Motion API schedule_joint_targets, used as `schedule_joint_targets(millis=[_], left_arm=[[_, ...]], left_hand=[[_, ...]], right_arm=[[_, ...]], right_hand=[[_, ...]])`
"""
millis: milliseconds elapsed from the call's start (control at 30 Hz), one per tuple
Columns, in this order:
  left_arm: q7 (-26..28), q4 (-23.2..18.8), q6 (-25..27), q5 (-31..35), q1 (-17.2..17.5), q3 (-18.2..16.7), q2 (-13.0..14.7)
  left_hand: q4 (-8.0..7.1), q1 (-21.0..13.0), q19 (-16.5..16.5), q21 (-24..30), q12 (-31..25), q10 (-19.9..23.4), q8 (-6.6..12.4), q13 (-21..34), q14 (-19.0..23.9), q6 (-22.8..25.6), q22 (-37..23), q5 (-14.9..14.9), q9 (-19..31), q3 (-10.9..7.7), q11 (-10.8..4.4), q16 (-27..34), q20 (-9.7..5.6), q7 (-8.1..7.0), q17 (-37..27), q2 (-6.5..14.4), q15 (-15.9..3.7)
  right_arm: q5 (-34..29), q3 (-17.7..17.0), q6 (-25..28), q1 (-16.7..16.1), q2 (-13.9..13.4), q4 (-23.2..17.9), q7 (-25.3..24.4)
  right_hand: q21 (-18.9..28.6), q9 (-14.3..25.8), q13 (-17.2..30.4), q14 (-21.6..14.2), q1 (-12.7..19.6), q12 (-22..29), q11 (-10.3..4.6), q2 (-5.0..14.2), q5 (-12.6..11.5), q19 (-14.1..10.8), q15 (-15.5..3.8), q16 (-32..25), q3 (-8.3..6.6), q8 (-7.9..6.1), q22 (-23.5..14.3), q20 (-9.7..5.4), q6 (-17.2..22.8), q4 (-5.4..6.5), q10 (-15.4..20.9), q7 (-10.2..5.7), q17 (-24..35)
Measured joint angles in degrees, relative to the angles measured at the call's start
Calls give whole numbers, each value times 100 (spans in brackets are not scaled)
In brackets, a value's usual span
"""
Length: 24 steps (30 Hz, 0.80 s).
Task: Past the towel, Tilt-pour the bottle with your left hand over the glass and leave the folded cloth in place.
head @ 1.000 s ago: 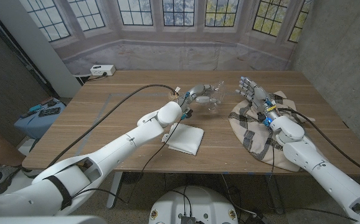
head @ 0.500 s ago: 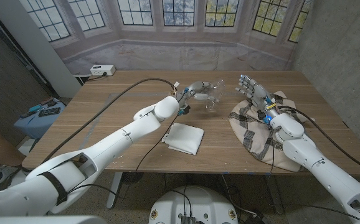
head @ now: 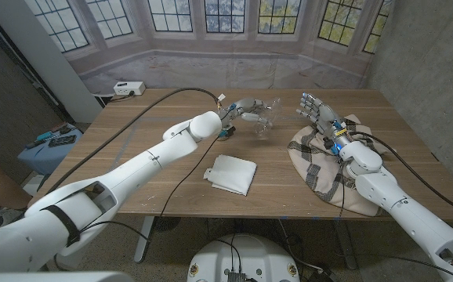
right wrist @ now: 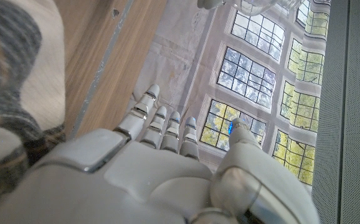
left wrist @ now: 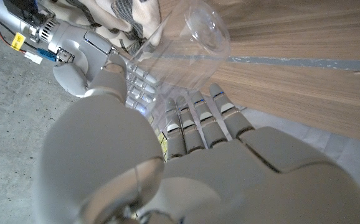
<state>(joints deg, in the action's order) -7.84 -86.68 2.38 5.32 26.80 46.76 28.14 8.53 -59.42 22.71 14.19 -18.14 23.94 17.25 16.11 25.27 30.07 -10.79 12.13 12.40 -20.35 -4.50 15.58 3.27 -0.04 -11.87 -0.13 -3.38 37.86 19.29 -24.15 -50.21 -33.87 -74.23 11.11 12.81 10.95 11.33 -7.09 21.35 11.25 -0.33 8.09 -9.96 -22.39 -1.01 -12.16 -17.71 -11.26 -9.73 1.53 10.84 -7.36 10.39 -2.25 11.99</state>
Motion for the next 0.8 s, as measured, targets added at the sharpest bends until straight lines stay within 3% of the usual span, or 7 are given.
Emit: schedule_joint_targets(millis=[533,800], left_arm=[[-783,-153,260,159,-408,107,228],[-1184,-198,412,315,-772,226,335]], left_hand=[[-47,63,-83,-43,57,-62,-40,26,-63,-11,0,45,-1,63,62,0,21,-9,0,63,63],[-71,98,-84,-44,57,-62,-52,53,-72,-63,-29,45,-1,87,62,0,20,4,-27,98,73]], right_arm=[[-11,18,14,1,3,-10,-13],[-11,32,14,24,32,20,16]], right_hand=[[0,0,0,0,0,0,0,0,0,1,0,0,0,0,0,0,0,0,0,0,1],[-35,0,0,0,0,0,0,0,0,1,0,0,0,0,0,0,0,1,0,0,1]])
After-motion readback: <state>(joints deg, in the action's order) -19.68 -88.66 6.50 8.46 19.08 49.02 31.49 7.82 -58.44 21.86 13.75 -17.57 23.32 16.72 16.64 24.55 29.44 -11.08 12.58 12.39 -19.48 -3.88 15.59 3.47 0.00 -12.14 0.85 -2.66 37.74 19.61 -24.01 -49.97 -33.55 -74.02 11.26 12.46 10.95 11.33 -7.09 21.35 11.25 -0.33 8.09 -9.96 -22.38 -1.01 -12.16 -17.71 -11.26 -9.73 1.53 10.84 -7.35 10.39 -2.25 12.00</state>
